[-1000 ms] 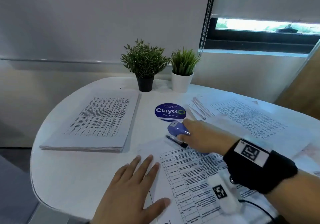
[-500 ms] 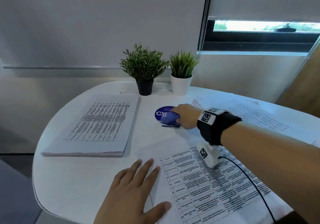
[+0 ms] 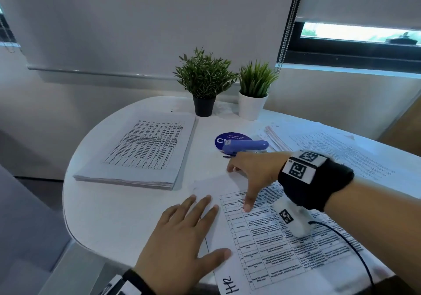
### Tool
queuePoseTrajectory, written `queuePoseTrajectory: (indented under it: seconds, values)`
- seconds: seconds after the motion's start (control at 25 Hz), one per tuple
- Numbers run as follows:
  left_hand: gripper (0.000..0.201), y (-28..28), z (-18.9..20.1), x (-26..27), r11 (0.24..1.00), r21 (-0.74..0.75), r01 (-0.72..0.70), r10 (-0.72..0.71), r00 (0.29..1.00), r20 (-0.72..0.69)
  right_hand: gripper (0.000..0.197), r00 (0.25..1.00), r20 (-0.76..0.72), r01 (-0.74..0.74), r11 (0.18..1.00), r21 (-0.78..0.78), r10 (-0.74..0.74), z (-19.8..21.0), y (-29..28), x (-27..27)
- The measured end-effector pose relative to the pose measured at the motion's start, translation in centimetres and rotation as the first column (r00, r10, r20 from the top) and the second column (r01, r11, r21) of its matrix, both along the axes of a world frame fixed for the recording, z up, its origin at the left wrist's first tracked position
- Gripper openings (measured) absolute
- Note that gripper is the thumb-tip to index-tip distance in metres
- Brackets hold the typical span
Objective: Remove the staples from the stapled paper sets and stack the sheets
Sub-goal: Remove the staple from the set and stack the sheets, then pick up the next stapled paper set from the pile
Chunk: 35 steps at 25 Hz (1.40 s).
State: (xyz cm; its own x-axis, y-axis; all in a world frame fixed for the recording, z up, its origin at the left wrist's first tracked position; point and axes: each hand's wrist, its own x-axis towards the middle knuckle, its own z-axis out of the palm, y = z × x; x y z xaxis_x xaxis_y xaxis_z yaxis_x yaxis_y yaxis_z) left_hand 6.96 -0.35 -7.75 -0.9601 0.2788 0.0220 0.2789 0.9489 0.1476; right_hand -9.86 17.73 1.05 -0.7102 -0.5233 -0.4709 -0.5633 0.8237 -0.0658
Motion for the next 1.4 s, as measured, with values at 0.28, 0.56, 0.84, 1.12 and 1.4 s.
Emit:
queuePoseTrajectory:
  seconds: [0.28,0.56,0.84,1.12,1.4]
  values:
    - [0.075,-0.1,0.0,0.1,1.000,-0.016,0.000,0.000,0.999,0.045,0.077,0.998,-0.053,-0.024,0.997,0.067,0.028,-0.8,-0.6,-0.9]
    - [0.076,0.1,0.0,0.2,1.000,0.004,0.003,-0.003,0.996,0.087,0.049,0.999,0.041,-0.022,0.999,-0.042,0.024,-0.6,-0.4,-1.4]
    - [0.095,0.0,1.3,0.8,0.942,0.326,-0.084,0.103,0.994,-0.042,0.021,0.994,-0.110,-0.031,0.975,-0.221,0.007,3.5,0.5,-0.8]
    - [0.098,-1.7,1.9,-0.1,-0.074,0.984,-0.160,0.261,0.949,0.174,0.016,0.960,-0.089,0.060,0.505,-0.861,-0.266,10.6,3.2,3.3]
    - [0.039,-2.2,8.8,-2.8,-0.108,0.992,0.071,0.309,0.950,-0.035,0.023,0.901,0.137,0.092,-0.127,-0.988,-0.411,9.7,3.7,5.9]
